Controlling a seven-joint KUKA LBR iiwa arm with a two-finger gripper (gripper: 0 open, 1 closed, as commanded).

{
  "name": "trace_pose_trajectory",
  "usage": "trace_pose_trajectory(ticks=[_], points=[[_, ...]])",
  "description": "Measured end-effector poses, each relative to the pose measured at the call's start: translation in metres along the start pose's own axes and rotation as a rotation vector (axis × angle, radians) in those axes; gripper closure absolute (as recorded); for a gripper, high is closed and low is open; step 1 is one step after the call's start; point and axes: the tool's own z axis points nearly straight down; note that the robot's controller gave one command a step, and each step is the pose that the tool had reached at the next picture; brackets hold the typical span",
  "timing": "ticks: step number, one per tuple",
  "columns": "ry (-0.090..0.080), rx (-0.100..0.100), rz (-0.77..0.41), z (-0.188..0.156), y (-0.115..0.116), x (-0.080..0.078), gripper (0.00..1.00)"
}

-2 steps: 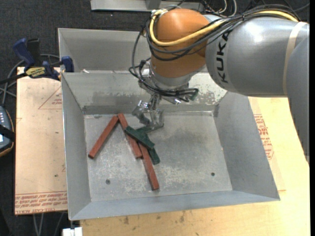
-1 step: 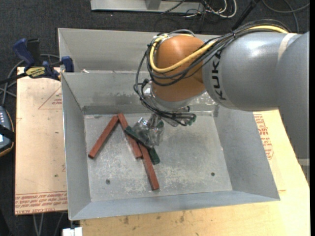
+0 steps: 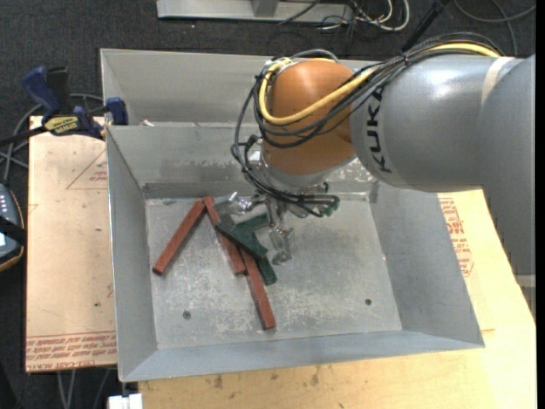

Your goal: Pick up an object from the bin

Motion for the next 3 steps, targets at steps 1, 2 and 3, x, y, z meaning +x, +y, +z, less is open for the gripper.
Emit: trace_pose_trajectory(ticks=[1, 2, 3], points=[[0.001, 0.001, -0.288, 0.0777, -0.0047, 0.0024, 0.0], [-0.011, 0.01, -0.288, 0.0679, -0.0068, -0.0033, 1.0], [-0.006, 0.004, -0.288, 0.0755, -0.0049, 0.0003, 0.0]])
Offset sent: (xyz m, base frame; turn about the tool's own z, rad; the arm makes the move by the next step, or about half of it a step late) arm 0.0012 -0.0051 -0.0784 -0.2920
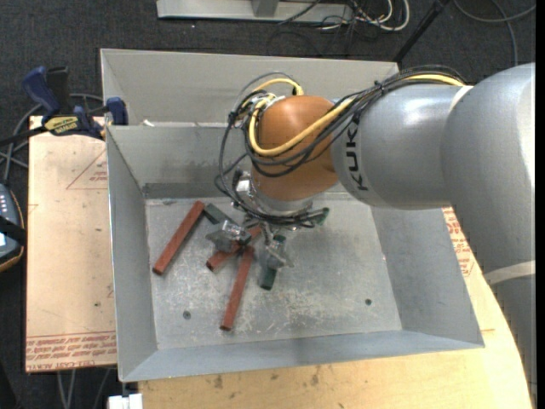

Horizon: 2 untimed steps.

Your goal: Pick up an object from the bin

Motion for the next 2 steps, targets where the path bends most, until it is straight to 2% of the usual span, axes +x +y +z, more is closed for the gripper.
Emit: trace_pose_trajectory(ticks=[1, 2], points=[[0.004, 0.0, 0.001, -0.006, -0.002, -0.001, 1.0], [-0.014, 0.013, -0.449, -0.009, -0.032, 0.04, 1.0]])
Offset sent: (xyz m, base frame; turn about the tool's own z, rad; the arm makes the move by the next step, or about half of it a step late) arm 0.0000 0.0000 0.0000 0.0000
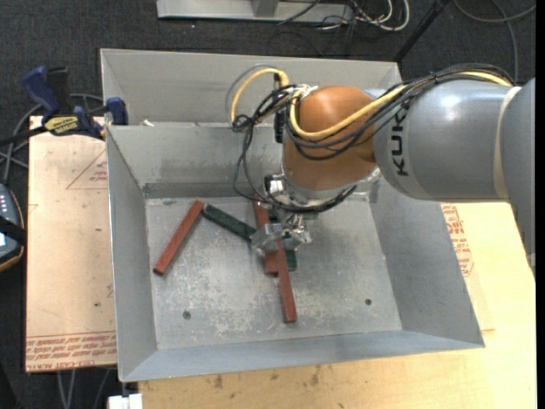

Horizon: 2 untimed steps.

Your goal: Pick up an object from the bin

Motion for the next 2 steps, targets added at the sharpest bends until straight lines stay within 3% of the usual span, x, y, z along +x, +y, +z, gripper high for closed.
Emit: trace_pose_trajectory(ticks=[1, 2], points=[[0.014, -0.022, -0.052, -0.0236, 0.036, 0.0467, 1.0], [0.012, -0.023, -0.054, -0.022, 0.0359, 0.0442, 0.0]])
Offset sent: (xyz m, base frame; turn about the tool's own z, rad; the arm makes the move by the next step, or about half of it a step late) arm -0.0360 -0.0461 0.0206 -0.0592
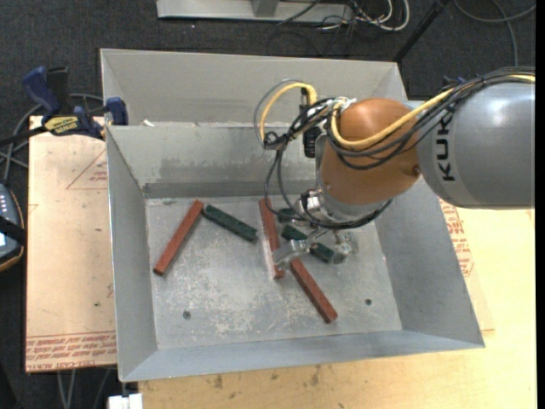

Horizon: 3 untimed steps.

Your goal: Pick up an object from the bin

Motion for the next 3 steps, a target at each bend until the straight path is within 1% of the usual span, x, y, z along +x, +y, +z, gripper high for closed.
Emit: trace_pose_trajectory(ticks=[1, 2, 3], points=[[-0.003, 0.002, 0.064, 0.031, 0.008, -0.001, 0.0], [0.002, 0.003, 0.063, 0.03, 0.007, 0.001, 1.0], [0.002, 0.003, -0.212, 0.03, -0.019, -0.045, 1.0]])
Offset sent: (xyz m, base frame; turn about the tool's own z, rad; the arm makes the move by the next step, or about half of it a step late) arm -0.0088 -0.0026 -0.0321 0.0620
